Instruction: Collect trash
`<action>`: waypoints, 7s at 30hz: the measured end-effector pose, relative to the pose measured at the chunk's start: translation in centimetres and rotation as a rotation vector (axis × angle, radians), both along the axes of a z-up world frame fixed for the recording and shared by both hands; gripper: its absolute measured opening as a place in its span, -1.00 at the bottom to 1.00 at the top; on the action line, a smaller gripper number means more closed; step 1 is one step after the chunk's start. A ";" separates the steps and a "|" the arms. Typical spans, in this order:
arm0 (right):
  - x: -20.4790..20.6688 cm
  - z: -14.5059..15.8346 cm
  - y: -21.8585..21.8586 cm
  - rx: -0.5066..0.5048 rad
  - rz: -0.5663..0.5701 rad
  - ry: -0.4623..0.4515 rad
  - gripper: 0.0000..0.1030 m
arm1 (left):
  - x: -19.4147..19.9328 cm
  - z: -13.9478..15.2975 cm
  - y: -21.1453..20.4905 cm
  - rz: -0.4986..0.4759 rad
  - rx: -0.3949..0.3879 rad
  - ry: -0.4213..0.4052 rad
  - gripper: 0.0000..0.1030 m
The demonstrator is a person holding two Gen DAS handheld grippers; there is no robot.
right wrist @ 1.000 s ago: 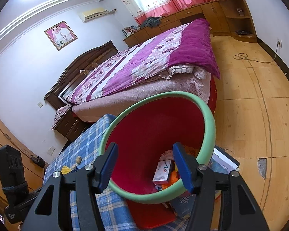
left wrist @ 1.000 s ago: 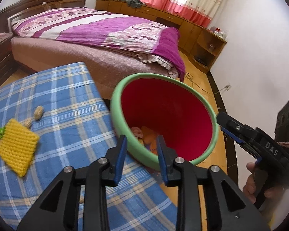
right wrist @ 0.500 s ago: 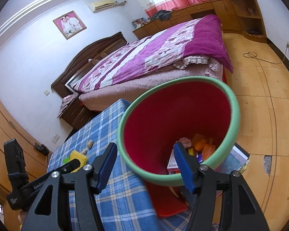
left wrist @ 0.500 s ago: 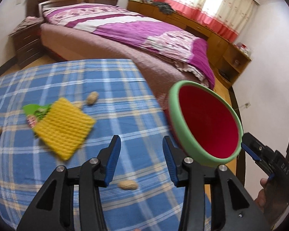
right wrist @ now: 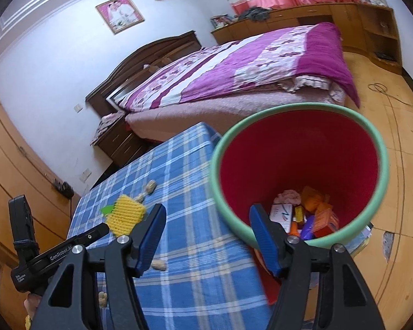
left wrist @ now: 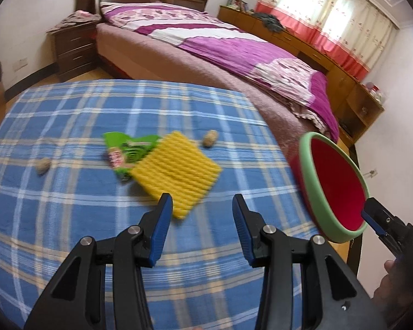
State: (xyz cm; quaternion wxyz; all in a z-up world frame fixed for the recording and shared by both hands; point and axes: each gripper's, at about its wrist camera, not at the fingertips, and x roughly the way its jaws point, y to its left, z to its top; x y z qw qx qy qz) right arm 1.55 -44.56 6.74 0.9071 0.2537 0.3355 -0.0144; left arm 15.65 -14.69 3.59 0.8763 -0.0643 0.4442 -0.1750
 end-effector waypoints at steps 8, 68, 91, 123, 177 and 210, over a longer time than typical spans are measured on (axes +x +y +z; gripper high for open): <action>3.6 0.5 4.5 -0.029 0.118 0.028 0.39 | 1.0 0.4 3.9 0.067 0.037 0.001 -0.13; 9.2 0.0 9.3 -0.050 0.205 0.010 -0.79 | 6.8 -2.2 4.6 0.078 0.159 0.002 0.19; 7.7 -1.5 5.2 0.038 0.135 0.028 -0.79 | 10.6 -4.7 2.5 0.075 0.105 0.046 -0.14; 1.5 1.1 1.2 0.073 0.019 -0.069 -0.79 | 1.5 4.0 -1.9 -0.085 -0.009 -0.143 -0.33; -5.1 -2.0 -10.3 0.079 -0.279 -0.019 -0.26 | -2.9 1.6 -19.5 -0.425 0.045 -0.103 -0.09; -6.0 0.5 3.8 -0.049 -0.020 -0.034 0.45 | -7.2 2.4 -2.7 -0.095 0.041 -0.080 -0.09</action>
